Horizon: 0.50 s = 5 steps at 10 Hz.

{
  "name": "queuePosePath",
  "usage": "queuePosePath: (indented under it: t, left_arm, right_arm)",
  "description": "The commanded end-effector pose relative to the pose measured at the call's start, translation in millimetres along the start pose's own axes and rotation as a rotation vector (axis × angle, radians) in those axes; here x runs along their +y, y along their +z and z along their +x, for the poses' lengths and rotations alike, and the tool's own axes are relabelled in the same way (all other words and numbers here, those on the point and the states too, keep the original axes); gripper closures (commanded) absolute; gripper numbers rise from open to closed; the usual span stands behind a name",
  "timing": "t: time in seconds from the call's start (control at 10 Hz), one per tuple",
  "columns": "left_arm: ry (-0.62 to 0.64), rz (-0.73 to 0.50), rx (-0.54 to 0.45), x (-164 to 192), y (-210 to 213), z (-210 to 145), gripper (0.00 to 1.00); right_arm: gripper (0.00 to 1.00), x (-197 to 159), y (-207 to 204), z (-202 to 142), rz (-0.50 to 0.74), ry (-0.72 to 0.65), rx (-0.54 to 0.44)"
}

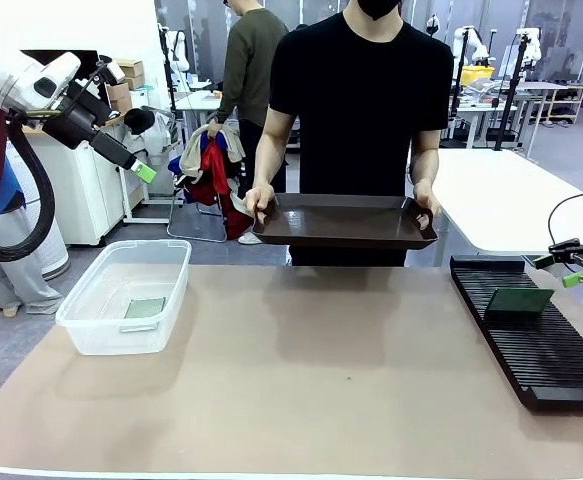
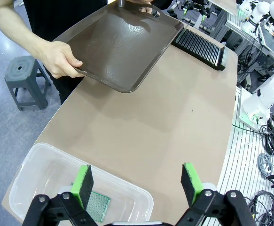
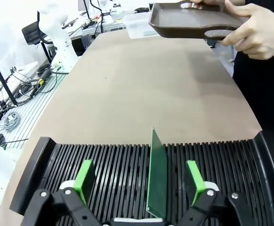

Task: Sort PCBs into racks and boxes based on the side picked up.
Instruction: If the short side of the Blank PCB is picked up, insert it into the PCB Rack ; if the long side is picked up, place it in the Organizing box.

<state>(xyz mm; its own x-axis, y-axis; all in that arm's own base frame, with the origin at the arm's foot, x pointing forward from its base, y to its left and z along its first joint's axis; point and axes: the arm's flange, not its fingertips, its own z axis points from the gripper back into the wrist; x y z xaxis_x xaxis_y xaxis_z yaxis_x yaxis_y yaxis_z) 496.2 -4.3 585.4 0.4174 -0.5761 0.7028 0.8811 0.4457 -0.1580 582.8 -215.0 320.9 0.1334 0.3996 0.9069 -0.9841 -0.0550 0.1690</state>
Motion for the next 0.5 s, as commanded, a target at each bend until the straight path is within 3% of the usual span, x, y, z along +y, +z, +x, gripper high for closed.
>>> queuePosePath:
  t: [0.0, 0.4]
  left_arm:
    - [-0.01, -0.006, 0.001, -0.2, -0.3, -0.8, 0.0]
    - [-0.01, -0.006, 0.001, -0.2, -0.3, -0.8, 0.0]
  right_arm:
    - [0.0, -5.1, -0.2, -3.3, 0.016, 0.008, -0.007]
    - [0.0, -5.1, -0.2, -3.3, 0.016, 0.008, -0.007]
